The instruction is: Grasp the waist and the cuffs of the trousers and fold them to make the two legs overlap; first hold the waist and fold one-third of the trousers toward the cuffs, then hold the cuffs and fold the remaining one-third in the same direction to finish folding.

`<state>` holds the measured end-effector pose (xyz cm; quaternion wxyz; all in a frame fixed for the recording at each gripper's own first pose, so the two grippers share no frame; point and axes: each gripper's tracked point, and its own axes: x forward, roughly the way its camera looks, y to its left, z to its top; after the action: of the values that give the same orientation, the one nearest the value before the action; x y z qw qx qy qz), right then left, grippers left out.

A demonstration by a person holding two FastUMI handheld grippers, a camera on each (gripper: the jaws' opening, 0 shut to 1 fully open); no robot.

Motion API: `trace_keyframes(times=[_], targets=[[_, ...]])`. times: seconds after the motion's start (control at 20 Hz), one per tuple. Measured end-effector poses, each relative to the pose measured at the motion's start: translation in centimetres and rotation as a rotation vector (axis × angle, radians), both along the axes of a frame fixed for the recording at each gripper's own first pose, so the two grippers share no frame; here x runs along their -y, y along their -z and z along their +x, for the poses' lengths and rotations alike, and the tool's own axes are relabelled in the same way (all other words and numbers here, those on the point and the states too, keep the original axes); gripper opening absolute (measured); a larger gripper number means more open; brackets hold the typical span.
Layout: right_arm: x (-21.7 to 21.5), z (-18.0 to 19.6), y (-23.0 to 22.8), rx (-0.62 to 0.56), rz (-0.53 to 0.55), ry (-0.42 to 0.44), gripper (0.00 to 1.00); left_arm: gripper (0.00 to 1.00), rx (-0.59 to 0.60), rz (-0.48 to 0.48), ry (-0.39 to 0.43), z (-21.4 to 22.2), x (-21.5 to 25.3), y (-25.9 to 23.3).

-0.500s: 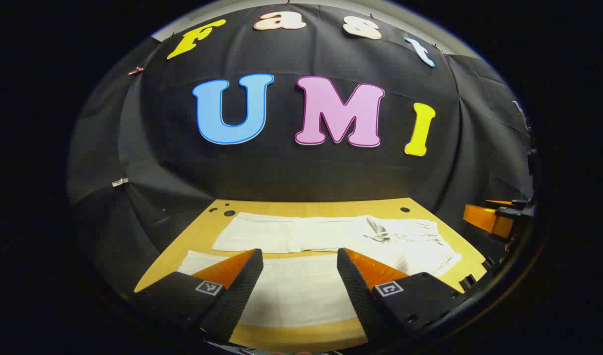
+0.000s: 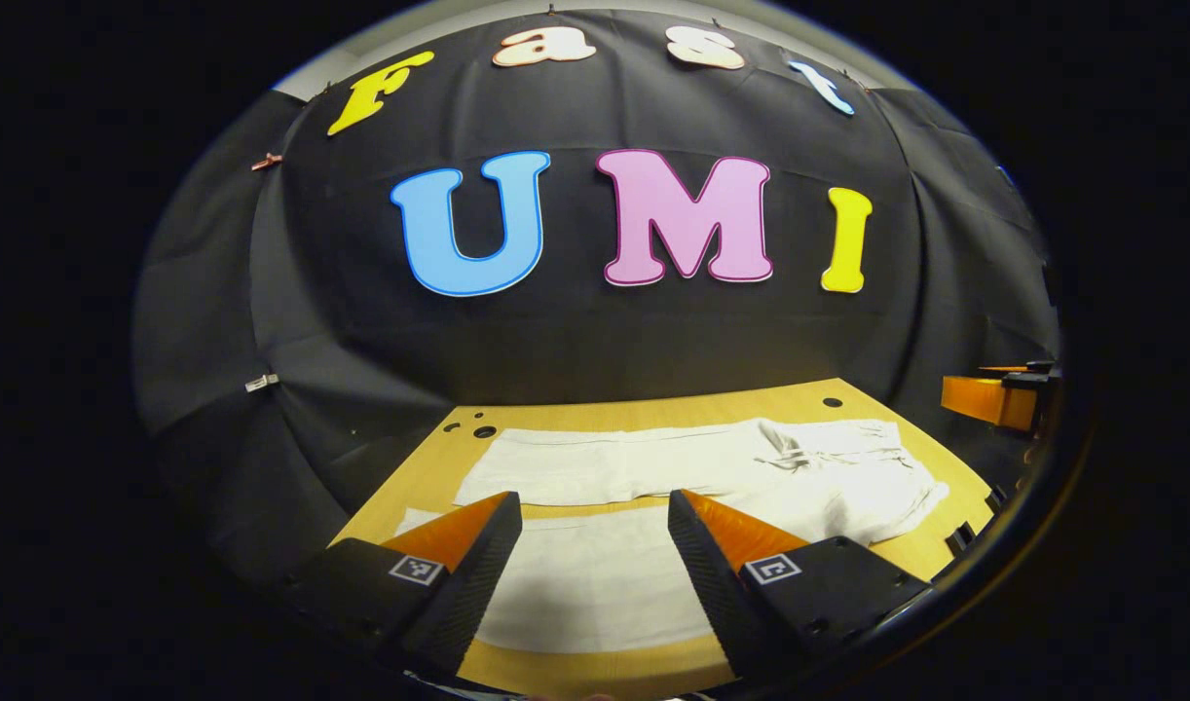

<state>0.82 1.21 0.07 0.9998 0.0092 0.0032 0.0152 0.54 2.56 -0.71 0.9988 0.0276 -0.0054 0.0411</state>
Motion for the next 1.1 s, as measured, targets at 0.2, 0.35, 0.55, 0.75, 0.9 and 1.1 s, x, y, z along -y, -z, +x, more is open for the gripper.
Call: trace_keyframes(times=[0.2,0.35,0.55,0.75,0.9,1.1], targets=[[0.1,0.1,0.5,-0.015,-0.003,0.006,0.98,0.96,-0.008,-0.025,-0.001,0.2,-0.1,0.4],[-0.1,0.1,0.6,-0.019,-0.008,0.000,0.98,0.96,-0.017,-0.034,0.006,0.4,-0.1,0.8],[-0.3,0.1,0.4,-0.012,-0.013,-0.009,0.98,0.96,-0.014,-0.030,0.010,0.6,0.0,0.8],[0.5,1.0,0.0,0.016,-0.030,0.010,0.98,0.96,-0.006,-0.016,-0.013,0.8,-0.7,0.5],[1.6,1.9,-0.1,0.030,-0.049,0.030,0.98,0.96,-0.010,-0.021,-0.027,0.9,-1.4,0.6],[3.5,2.9,0.3,0.028,-0.147,0.024,0.98,0.96,-0.024,-0.020,-0.088,1.1,-2.8,0.9]])
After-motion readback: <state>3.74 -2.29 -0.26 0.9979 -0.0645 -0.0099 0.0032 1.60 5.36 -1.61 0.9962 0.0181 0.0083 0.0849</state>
